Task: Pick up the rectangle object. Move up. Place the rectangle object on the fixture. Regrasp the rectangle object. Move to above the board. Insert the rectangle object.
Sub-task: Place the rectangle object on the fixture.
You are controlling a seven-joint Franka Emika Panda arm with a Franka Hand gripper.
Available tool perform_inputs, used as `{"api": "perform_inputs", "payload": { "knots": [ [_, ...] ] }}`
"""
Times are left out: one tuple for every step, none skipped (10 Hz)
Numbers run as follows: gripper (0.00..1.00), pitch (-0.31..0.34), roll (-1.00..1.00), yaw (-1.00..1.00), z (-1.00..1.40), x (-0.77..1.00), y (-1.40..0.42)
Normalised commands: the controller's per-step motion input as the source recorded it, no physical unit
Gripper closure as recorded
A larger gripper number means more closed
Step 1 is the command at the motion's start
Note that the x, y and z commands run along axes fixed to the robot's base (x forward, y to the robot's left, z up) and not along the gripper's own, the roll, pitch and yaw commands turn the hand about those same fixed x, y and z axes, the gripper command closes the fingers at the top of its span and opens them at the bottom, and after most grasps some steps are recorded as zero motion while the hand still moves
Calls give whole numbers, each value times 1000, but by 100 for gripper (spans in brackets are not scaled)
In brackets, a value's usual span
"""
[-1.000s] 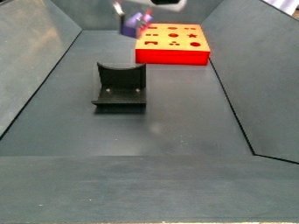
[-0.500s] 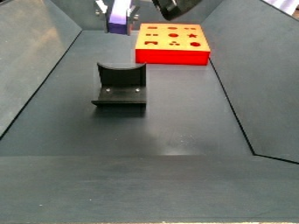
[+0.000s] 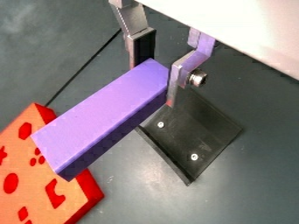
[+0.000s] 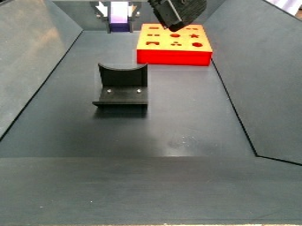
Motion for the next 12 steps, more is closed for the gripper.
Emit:
{"api": "perform_inputs", "payload": {
  "knots": [
    [100,121,-1000,-176,-1000,100,62],
    [100,86,-1000,-189,-1000,107,68],
    [100,87,-1000,-195,-1000,111,74],
    [100,93,-1000,-208,-1000,125,77],
    [100,87,-1000,-222,-1000,130,82],
    [100,49,-790,-200,-1000,139,89],
    [100,17,-557,-174,-1000,149,97],
    [100,4,-384,-152,-1000,159,101],
    [100,-1,-295,-137,-1000,163,98],
    [100,-19,-204,-108,-1000,171,101],
    [100,-32,-177,-93,-959,174,108],
    [100,-35,-147,-70,-722,134,86]
  ]
}}
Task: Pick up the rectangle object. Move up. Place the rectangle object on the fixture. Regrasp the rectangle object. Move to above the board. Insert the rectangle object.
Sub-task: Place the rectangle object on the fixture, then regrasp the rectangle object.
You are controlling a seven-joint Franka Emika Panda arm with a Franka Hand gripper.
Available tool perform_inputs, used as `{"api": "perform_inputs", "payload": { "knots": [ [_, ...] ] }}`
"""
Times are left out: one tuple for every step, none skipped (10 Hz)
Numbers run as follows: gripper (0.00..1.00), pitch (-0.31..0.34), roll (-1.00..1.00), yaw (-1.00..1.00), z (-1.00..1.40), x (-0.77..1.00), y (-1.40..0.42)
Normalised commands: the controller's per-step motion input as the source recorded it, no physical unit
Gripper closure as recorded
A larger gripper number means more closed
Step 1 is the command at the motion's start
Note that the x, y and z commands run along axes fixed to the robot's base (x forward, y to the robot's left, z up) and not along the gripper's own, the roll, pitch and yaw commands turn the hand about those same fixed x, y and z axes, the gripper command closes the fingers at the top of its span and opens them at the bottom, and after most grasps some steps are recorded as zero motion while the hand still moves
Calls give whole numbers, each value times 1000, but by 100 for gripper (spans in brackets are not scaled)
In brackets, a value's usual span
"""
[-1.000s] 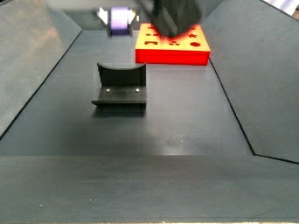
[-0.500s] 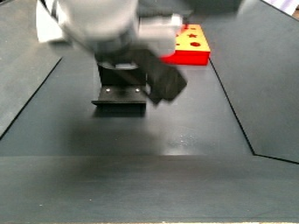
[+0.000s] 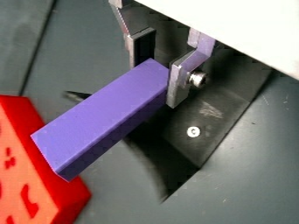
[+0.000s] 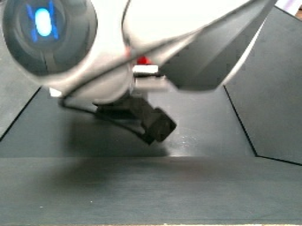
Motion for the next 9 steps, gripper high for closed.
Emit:
{"api": "perform_inputs", "payload": {
  "knots": [
    [100,-35,-133,-57,-609,117,72],
    [100,-44,-109,-38,-342,86,49],
    [100,-35,-84,-26,-273,66,48],
    [100,0,0,0,-167,0,-500],
    [0,0,0,0,0,0,0],
    [0,-10,28,-41,1000,0,0],
    [0,-7,31,-32,1000,-7,-1],
    [0,-5,45,-15,1000,-23,-3],
    [0,-2,52,-2,1000,-30,-5]
  ]
}}
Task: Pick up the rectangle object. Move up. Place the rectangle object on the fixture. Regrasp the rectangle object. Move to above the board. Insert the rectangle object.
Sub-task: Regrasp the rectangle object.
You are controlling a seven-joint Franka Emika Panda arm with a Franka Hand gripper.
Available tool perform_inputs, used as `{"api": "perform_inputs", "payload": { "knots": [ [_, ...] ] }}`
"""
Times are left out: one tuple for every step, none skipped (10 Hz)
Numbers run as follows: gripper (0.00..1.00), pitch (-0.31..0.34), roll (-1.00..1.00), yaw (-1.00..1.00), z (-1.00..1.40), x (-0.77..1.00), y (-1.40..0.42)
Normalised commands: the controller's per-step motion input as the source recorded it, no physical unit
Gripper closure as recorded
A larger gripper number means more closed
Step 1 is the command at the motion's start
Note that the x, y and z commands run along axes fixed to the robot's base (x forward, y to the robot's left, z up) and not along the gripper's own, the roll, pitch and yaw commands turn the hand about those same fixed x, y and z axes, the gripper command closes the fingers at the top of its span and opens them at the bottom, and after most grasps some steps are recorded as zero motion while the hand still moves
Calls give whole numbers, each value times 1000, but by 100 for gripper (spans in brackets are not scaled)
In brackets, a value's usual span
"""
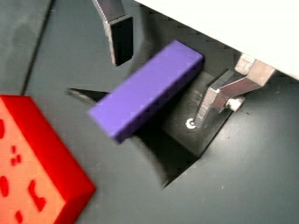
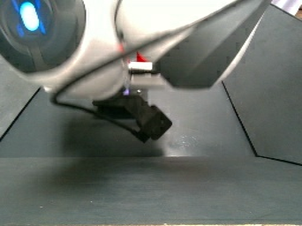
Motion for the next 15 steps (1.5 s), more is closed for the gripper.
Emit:
{"api": "perform_inputs", "payload": {
  "knots": [
    [0,8,56,7,1000,-33,-3],
    [0,30,50,13,914,-35,0],
    [0,48,46,13,737,-33,5],
    [0,64,43,10,559,-25,6],
    [0,76,41,1,318,-23,5],
    [0,72,1000,33,1000,-91,-837],
    [0,71,1000,32,1000,-93,-898],
    [0,58,1000,30,1000,-120,-914],
    [0,51,1000,29,1000,-144,-925],
    [0,48,1000,28,853,-119,-816],
    [0,47,1000,28,567,-70,-575],
    [0,46,1000,28,332,-44,-378],
    [0,45,1000,28,105,-28,-172],
    [0,45,1000,28,27,-5,-42],
    [0,45,1000,28,41,-8,-34]
  ]
}}
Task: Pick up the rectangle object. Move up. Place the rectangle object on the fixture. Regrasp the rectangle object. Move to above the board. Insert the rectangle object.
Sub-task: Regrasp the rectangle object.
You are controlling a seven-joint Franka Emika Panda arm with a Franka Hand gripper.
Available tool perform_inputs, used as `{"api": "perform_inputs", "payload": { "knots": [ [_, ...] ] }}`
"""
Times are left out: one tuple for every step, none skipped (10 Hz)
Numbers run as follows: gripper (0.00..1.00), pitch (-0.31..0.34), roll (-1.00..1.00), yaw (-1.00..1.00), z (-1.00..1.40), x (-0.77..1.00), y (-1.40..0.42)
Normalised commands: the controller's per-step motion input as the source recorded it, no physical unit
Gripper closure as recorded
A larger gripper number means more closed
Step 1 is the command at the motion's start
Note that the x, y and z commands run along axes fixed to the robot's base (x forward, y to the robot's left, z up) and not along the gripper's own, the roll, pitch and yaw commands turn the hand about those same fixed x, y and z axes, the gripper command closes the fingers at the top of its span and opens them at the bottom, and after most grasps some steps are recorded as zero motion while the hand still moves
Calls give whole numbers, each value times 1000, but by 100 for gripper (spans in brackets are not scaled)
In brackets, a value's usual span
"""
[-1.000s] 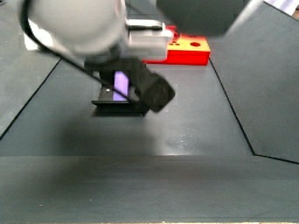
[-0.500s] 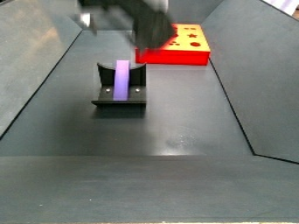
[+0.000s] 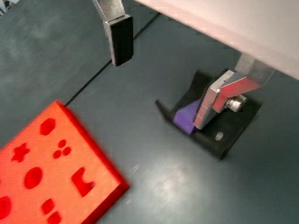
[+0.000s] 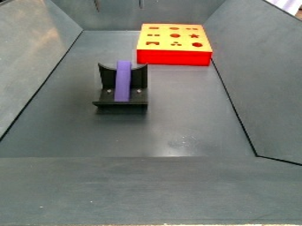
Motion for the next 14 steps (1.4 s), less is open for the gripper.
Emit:
{"api": "perform_inputs", "payload": {
  "knots": [
    [0,42,1000,29,34,-13,-45],
    [0,38,1000,29,17,-15,-33],
    [0,33,1000,30,12,-13,-26],
    [0,30,1000,31,15,-12,-22],
    [0,28,1000,32,12,-9,-21],
    [0,30,1000,35,10,-12,-18],
    [0,33,1000,36,11,-9,-19],
    [0,37,1000,38,8,2,-20],
    [0,46,1000,42,4,17,-22],
    [0,53,1000,45,-4,31,-22],
    [0,62,1000,49,-5,44,-25],
    [0,73,1000,55,-7,59,-26],
    [0,95,1000,64,-11,76,-30],
    [0,115,1000,73,-13,91,-33]
  ]
}}
